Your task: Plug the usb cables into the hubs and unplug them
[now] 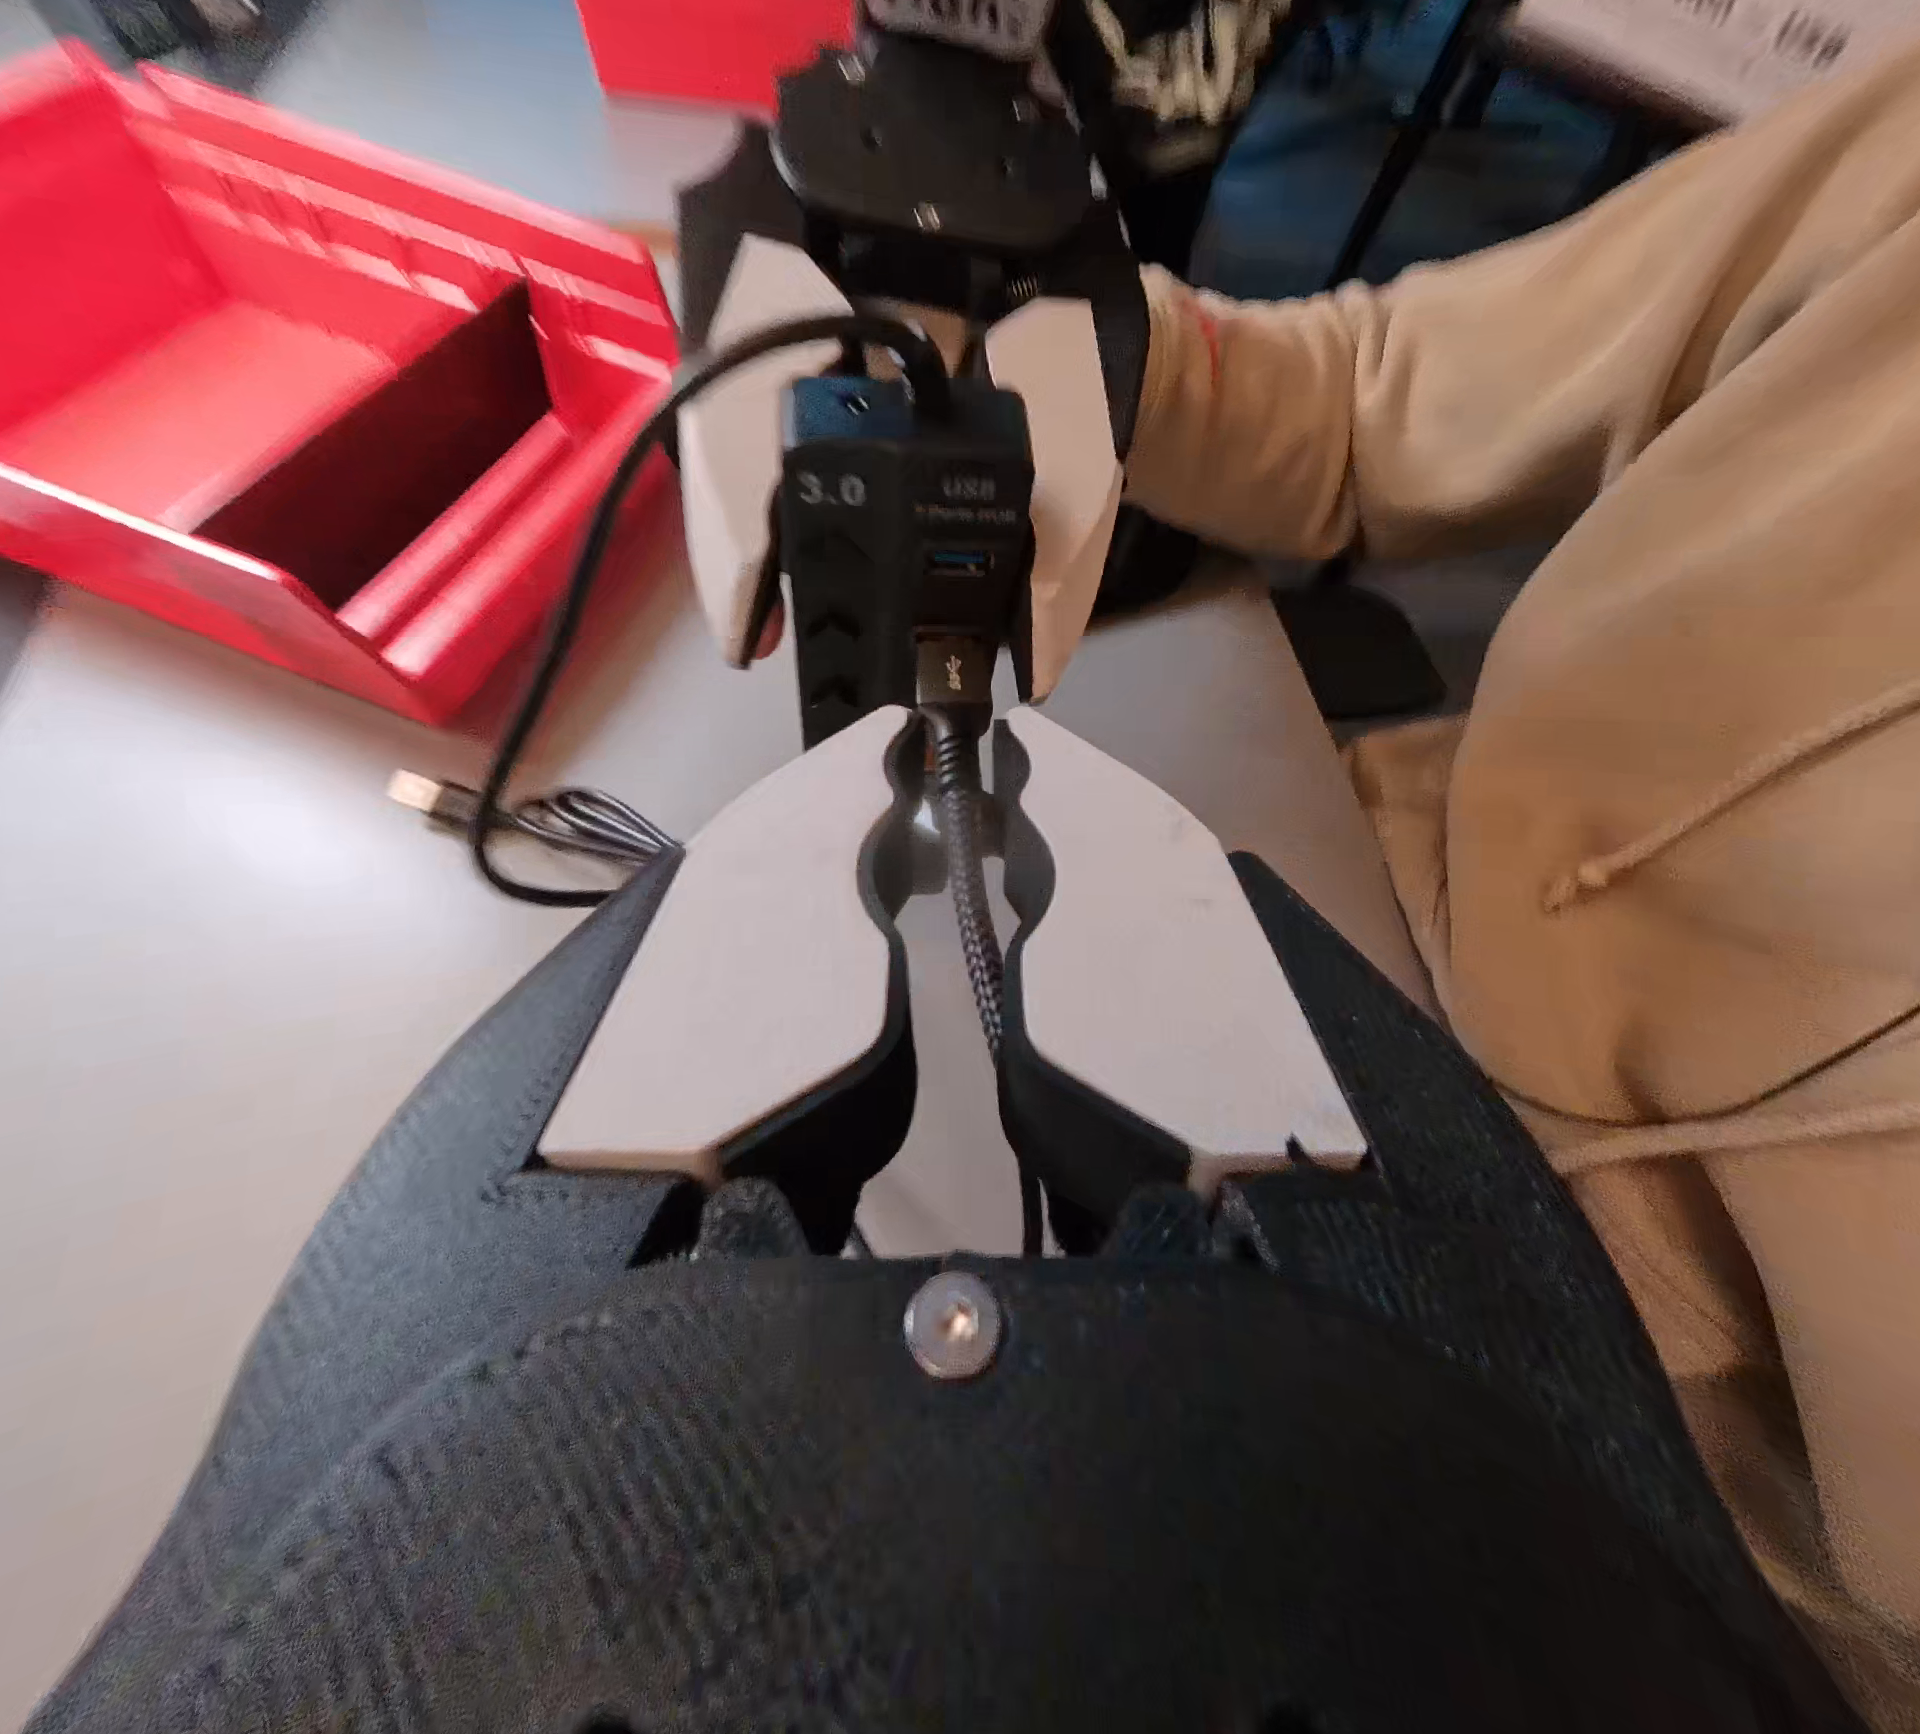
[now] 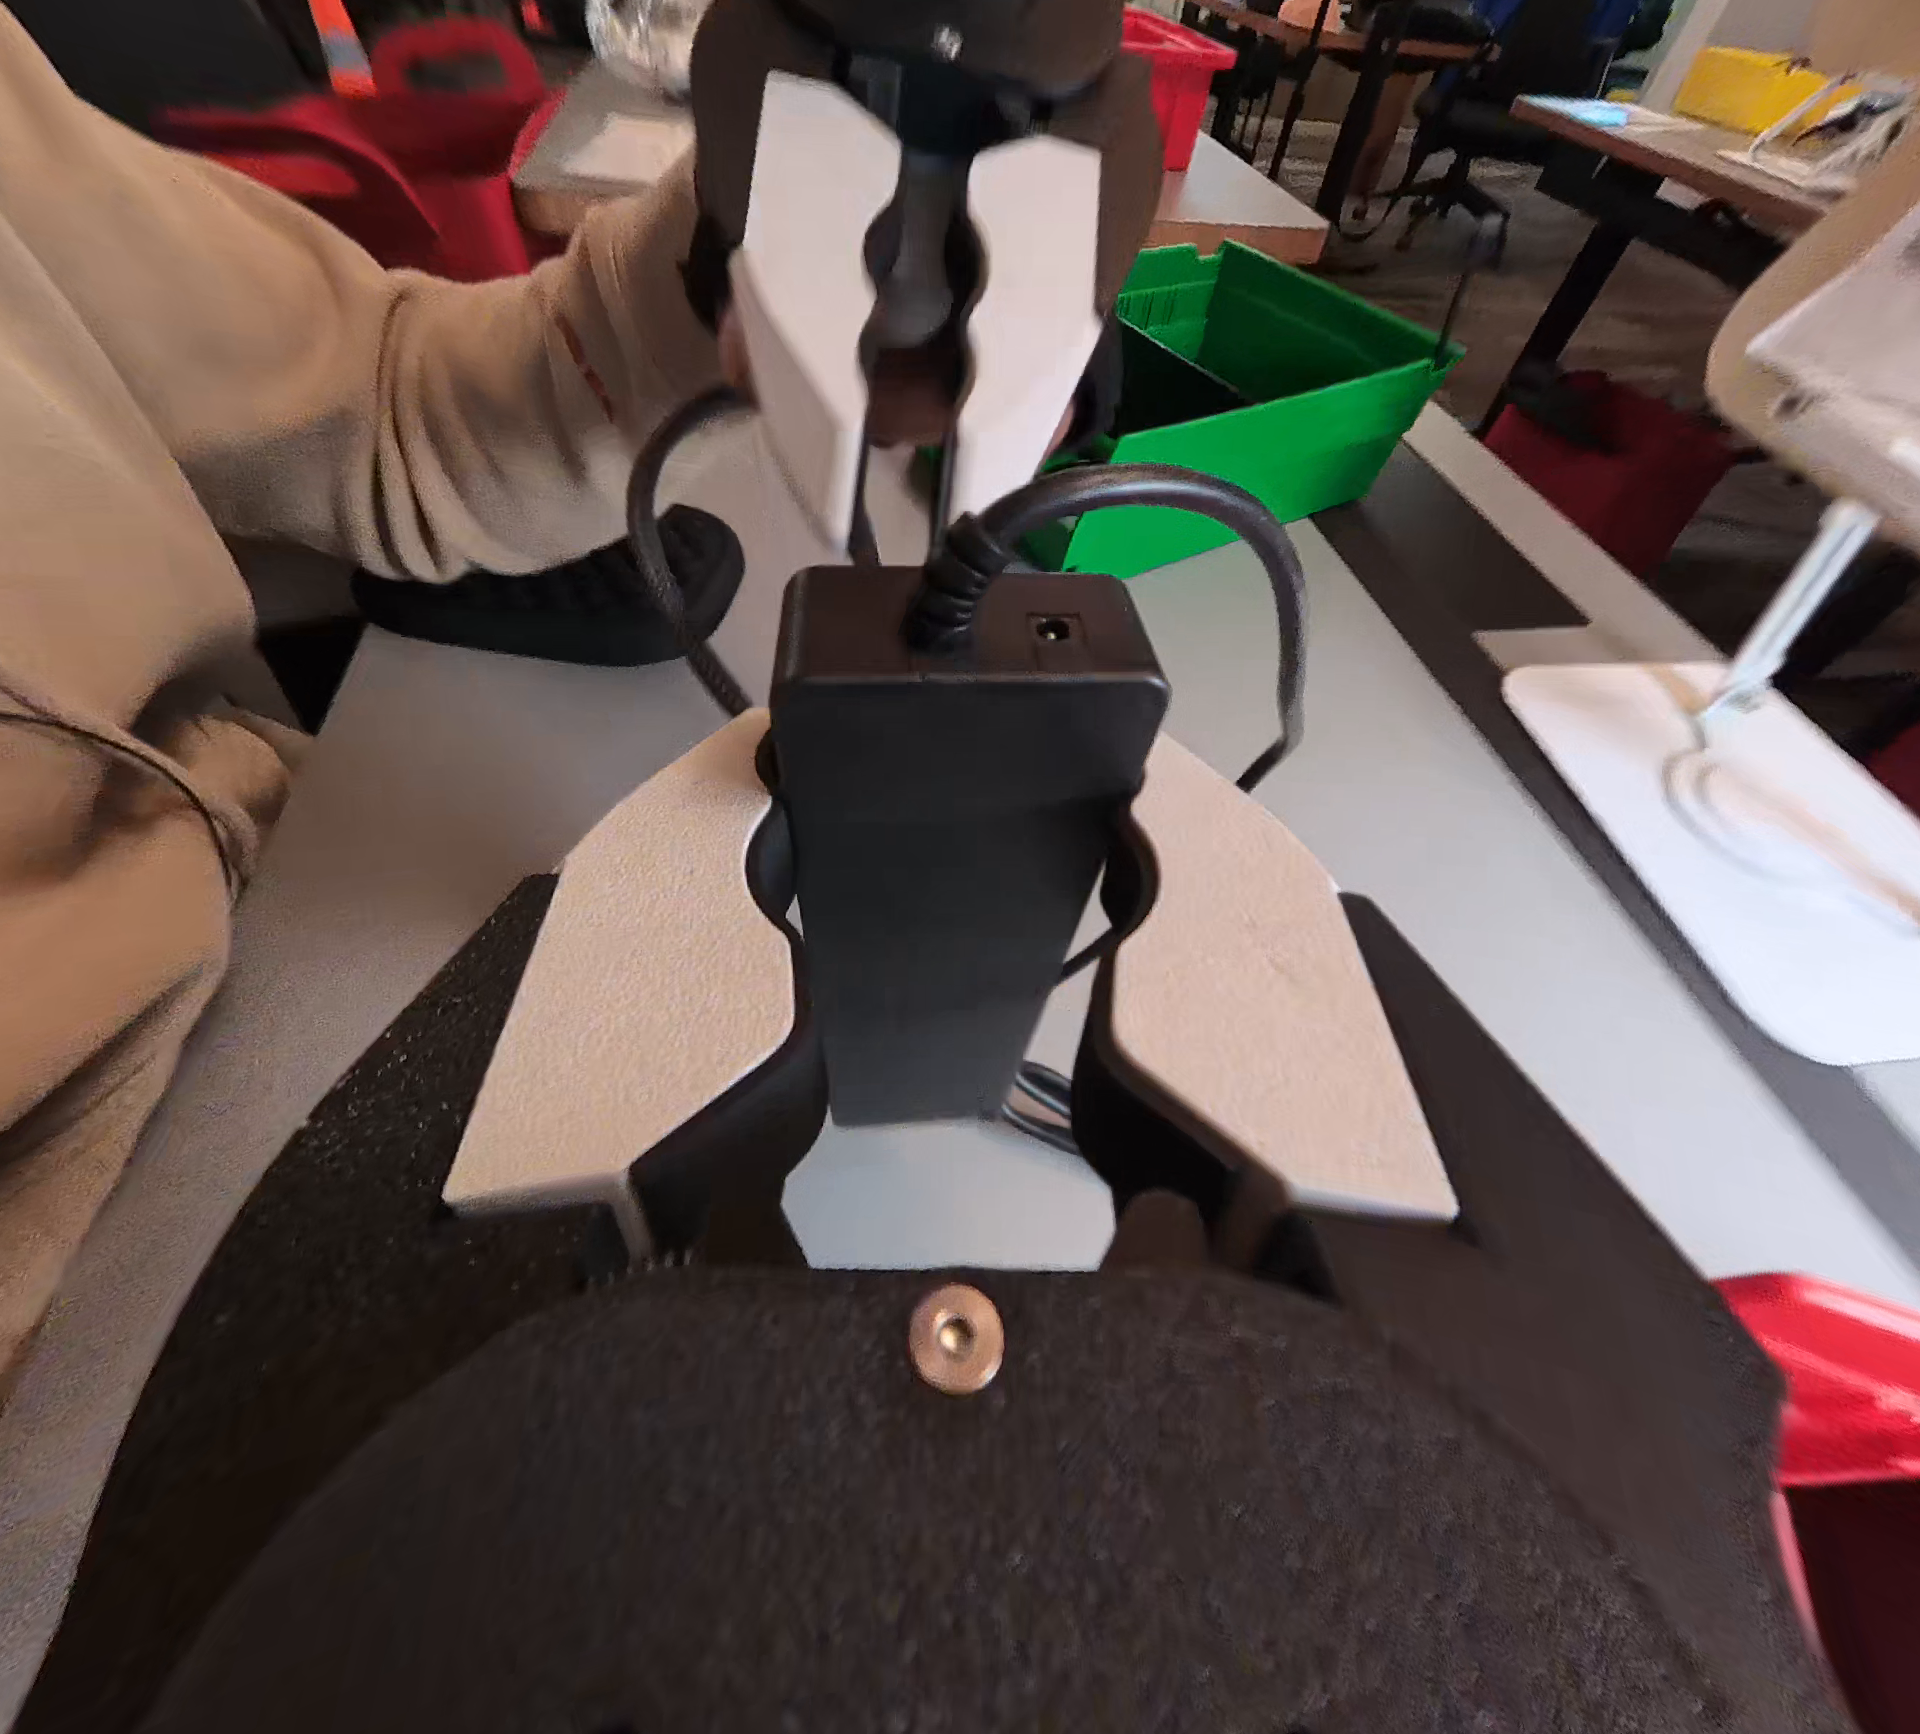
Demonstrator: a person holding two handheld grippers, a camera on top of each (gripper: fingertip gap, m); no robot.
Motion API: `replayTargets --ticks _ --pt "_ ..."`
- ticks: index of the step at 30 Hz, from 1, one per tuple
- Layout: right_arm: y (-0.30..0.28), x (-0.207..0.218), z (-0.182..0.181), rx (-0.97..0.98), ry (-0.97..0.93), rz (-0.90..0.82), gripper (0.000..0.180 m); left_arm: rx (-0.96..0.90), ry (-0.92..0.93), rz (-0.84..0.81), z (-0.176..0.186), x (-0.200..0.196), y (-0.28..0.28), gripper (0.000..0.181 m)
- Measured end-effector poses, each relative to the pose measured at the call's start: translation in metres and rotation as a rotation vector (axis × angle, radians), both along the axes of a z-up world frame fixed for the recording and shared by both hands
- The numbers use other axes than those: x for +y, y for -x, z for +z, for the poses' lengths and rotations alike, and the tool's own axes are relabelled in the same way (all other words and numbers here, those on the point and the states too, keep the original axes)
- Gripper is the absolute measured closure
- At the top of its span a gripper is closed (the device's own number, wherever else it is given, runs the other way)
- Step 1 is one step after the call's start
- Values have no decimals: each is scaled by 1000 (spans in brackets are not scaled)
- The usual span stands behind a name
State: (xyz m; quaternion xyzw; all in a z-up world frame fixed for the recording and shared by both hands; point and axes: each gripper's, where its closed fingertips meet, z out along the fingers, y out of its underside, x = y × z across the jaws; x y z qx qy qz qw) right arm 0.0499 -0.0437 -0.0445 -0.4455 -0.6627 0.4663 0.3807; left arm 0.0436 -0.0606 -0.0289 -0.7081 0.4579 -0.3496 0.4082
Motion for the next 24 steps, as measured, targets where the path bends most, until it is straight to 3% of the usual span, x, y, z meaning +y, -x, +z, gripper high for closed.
replayTargets --ticks 4,7,11,15,20,24 --pt "-6 6 47 -40 -164 -10 122 -196 -159 148 63 -7 46 161" --pt "-16 24 90 -49 -248 -62 122 -235 -193 245 75 -16 76 155" --pt "-33 71 148 -26 -355 -227 122 -134 -150 336 33 -32 100 148" --pt "-55 134 183 -5 -413 -432 122 -155 -41 392 -20 -50 113 149" --pt "-82 214 174 -47 -426 -648 121 -233 90 429 -74 -66 116 151" --pt "-98 282 115 -123 -352 -796 121 -337 125 410 -82 -67 115 157"
